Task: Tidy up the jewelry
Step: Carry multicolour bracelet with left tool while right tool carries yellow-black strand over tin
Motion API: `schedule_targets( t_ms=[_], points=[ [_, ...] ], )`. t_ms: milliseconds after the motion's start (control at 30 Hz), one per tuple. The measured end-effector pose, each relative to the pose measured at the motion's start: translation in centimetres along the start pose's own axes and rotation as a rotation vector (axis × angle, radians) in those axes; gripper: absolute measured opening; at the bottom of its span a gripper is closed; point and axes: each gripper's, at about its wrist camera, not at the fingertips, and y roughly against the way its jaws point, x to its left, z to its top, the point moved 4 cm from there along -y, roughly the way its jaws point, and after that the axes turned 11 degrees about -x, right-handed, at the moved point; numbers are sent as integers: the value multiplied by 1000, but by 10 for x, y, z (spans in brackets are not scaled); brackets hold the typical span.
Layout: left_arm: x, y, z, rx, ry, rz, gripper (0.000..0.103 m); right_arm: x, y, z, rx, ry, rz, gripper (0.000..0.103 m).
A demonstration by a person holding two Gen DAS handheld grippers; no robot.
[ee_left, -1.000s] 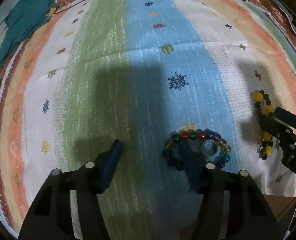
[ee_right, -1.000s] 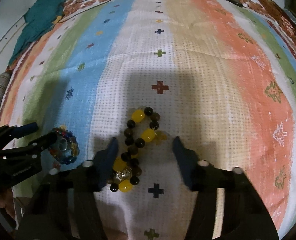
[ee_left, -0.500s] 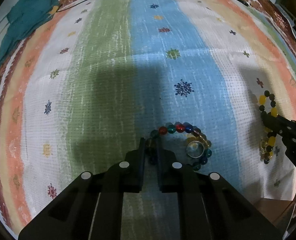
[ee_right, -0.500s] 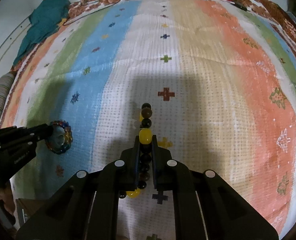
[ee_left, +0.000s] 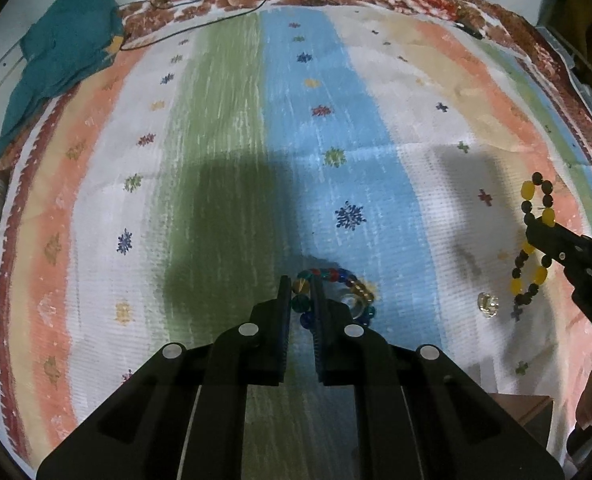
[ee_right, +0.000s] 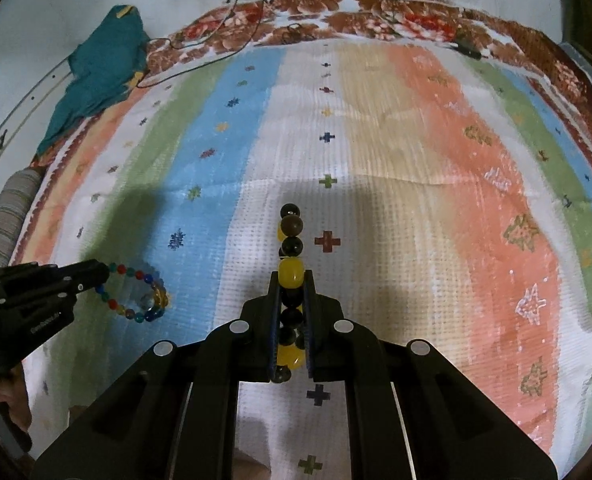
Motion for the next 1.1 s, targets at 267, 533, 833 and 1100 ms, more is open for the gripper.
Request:
schedule_targets(
  t_ms=[267, 533, 833, 1100],
  points=[
    [-10, 19, 5, -38, -18, -21, 9, 2, 8, 0, -19, 12, -6, 11],
    [-16, 38, 8, -77, -37, -33, 9, 3, 17, -3, -26, 10, -2, 11],
    [-19, 58, 8, -125, -41, -41, 9, 8, 39, -5, -57, 43, -18, 11],
    [-23, 75, 7, -166, -25, -44, 9, 12, 57, -8, -85, 87, -46, 11]
  ],
)
